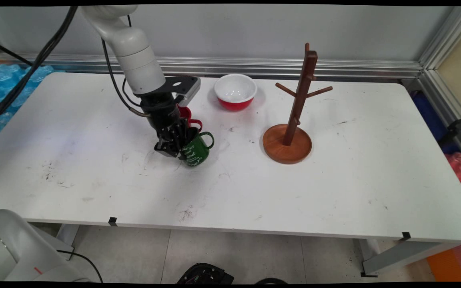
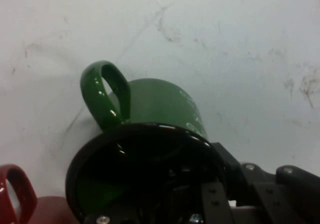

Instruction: Place the picked object on the table

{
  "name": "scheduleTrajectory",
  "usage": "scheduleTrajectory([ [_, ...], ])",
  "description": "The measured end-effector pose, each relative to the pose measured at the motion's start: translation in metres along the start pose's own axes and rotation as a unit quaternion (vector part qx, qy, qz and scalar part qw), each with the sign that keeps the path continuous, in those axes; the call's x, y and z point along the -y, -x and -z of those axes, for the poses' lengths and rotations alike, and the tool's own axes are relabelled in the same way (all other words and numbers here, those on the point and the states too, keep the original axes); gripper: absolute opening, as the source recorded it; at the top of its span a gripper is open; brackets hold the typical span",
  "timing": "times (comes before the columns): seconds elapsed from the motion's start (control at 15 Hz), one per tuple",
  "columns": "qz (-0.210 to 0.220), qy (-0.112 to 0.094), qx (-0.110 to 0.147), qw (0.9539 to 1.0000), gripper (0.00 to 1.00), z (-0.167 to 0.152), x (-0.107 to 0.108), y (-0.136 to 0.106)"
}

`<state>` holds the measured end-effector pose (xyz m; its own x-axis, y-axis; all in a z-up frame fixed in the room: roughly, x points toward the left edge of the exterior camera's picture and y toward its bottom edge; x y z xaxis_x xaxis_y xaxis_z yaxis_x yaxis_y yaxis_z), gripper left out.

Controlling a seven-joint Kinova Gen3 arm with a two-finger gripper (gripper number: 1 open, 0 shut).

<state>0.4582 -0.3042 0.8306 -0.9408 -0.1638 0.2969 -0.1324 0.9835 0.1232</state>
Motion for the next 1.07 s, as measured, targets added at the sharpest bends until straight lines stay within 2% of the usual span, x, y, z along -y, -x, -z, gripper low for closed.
scheduleTrajectory([
  [0.47,0.016,0.008,0.001,0.9998,0.0,0.004,0.003,-0.012],
  [1.07,-0.005,0.016,0.017,0.9997,0.0,0.003,0.004,-0.016],
])
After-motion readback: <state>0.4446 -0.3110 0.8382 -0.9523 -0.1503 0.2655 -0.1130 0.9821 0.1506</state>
